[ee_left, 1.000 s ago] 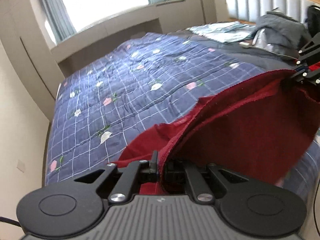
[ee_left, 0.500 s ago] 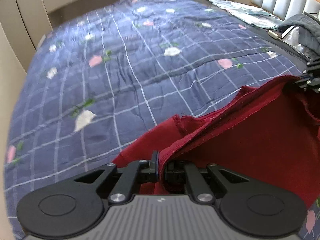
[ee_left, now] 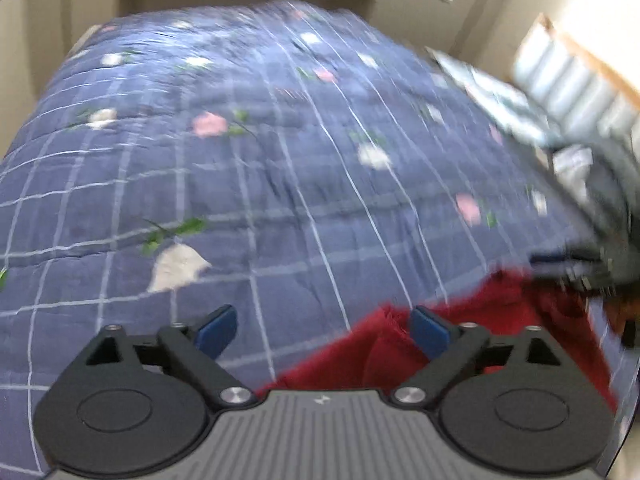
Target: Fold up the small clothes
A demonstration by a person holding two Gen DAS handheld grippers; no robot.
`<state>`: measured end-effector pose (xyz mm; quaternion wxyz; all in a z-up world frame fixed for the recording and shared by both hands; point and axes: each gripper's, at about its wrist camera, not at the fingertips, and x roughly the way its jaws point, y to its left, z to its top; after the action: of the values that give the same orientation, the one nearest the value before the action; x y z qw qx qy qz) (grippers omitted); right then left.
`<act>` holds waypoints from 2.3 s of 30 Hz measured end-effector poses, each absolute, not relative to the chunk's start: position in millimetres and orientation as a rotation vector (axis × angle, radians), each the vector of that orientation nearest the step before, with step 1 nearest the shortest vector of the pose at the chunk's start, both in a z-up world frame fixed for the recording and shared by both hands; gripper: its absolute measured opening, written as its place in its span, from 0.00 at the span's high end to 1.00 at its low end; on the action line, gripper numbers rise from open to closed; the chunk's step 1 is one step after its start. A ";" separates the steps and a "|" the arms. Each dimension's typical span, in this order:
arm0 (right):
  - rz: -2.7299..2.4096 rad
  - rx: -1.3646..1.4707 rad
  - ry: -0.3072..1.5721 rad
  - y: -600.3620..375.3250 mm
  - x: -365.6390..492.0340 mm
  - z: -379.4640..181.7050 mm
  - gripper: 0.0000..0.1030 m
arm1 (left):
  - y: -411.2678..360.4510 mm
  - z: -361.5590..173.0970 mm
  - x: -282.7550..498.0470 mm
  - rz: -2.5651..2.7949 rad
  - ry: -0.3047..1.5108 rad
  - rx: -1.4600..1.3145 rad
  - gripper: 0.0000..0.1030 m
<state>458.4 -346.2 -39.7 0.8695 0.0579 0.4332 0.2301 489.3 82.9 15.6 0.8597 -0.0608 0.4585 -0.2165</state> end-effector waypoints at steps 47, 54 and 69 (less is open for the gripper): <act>0.039 0.051 0.636 -375.5 365.5 -40.4 0.01 | 75.9 -21.4 397.9 -0.033 0.699 -0.176 0.11; 0.072 -0.154 0.599 -334.5 364.5 -39.8 0.01 | 69.5 -38.7 407.0 0.131 0.720 -0.113 0.10; -0.140 -0.306 0.569 -324.0 387.4 -88.6 0.01 | 87.3 -70.6 413.5 0.184 0.743 -0.222 0.00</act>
<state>387.4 -324.0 -88.6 0.9459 -0.1502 0.2792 -0.0686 413.5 87.3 -70.6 0.9215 -0.1083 0.3619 0.0898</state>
